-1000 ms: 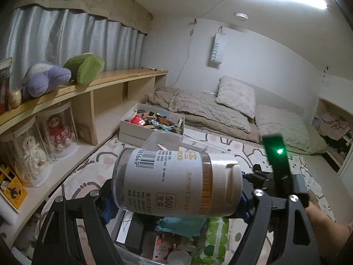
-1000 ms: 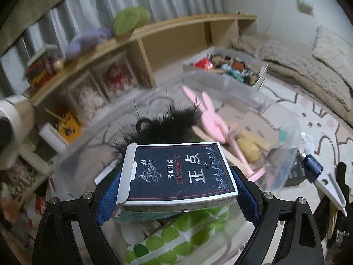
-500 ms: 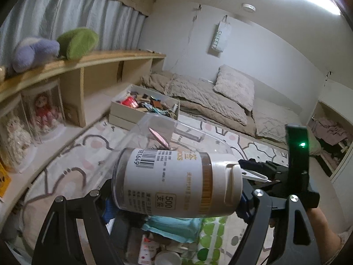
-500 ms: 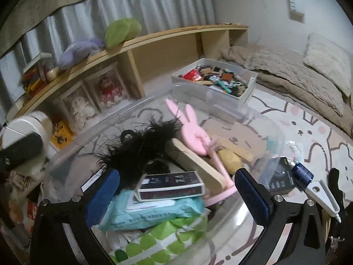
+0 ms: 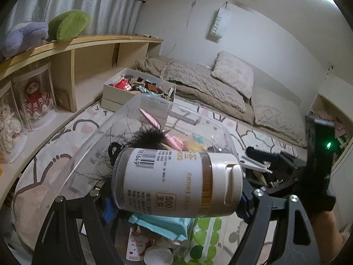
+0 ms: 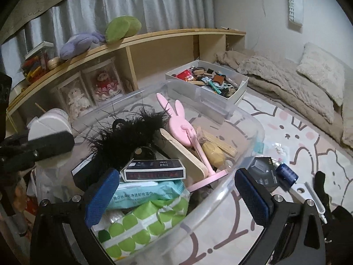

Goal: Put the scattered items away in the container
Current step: 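Lower left gripper into the container and open to release the toothpick bottle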

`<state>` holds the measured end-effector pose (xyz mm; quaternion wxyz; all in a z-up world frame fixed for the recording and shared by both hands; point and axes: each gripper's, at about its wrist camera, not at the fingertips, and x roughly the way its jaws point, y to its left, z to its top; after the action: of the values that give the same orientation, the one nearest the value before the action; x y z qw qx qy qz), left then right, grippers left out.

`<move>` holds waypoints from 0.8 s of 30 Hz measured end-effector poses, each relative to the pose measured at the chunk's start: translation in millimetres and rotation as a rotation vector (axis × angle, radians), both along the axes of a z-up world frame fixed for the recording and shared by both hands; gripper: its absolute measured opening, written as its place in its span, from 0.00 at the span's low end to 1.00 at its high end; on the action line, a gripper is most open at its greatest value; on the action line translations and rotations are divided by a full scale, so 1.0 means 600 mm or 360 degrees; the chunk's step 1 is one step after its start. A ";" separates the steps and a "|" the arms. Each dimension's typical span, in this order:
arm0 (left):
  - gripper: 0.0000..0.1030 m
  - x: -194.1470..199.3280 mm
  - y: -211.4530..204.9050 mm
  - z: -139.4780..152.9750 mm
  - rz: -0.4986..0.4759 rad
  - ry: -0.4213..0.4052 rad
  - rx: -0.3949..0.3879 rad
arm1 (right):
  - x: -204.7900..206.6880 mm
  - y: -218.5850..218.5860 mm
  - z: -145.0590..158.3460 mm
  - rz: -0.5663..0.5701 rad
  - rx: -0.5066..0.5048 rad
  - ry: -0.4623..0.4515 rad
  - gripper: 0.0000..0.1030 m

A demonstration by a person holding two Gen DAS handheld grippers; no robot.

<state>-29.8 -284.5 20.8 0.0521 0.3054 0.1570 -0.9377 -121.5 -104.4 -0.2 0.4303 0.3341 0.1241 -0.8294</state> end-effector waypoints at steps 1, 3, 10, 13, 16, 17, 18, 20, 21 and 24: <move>0.80 0.000 0.002 -0.004 -0.0007 -0.0020 -0.0004 | 0.001 0.003 0.002 -0.0006 -0.0006 0.0006 1.00; 0.80 0.000 0.006 -0.010 -0.0044 -0.0064 -0.0014 | 0.001 0.009 0.003 -0.0008 -0.0018 0.0000 1.00; 0.80 0.000 0.020 -0.025 -0.0235 -0.0290 -0.0045 | 0.004 0.024 0.007 -0.0028 -0.0040 -0.0006 1.00; 0.80 -0.001 0.024 -0.025 -0.0299 -0.0378 -0.0064 | 0.002 0.025 0.006 -0.0036 -0.0039 -0.0014 1.00; 0.80 -0.005 0.024 -0.034 -0.0357 -0.0484 -0.0046 | 0.002 0.026 0.003 -0.0043 -0.0038 -0.0028 1.00; 0.80 -0.007 0.023 -0.039 -0.0372 -0.0531 -0.0033 | 0.002 0.028 0.004 -0.0043 -0.0040 -0.0030 1.00; 0.80 -0.009 0.023 -0.045 -0.0384 -0.0571 -0.0024 | 0.003 0.028 0.004 -0.0041 -0.0043 -0.0030 1.00; 0.80 -0.012 0.026 -0.057 -0.0412 -0.0667 -0.0024 | 0.004 0.030 0.005 -0.0037 -0.0047 -0.0027 1.00; 0.80 -0.013 0.028 -0.061 -0.0424 -0.0704 -0.0030 | 0.005 0.031 0.004 -0.0033 -0.0047 -0.0025 1.00; 0.80 -0.013 0.036 -0.074 -0.0467 -0.0818 -0.0044 | 0.007 0.032 0.004 -0.0022 -0.0045 -0.0017 1.00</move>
<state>-37.8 -262.8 -23.5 -0.0419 0.5516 0.0801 -0.8292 -117.5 -84.9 2.2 0.4298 0.3331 0.1078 -0.8323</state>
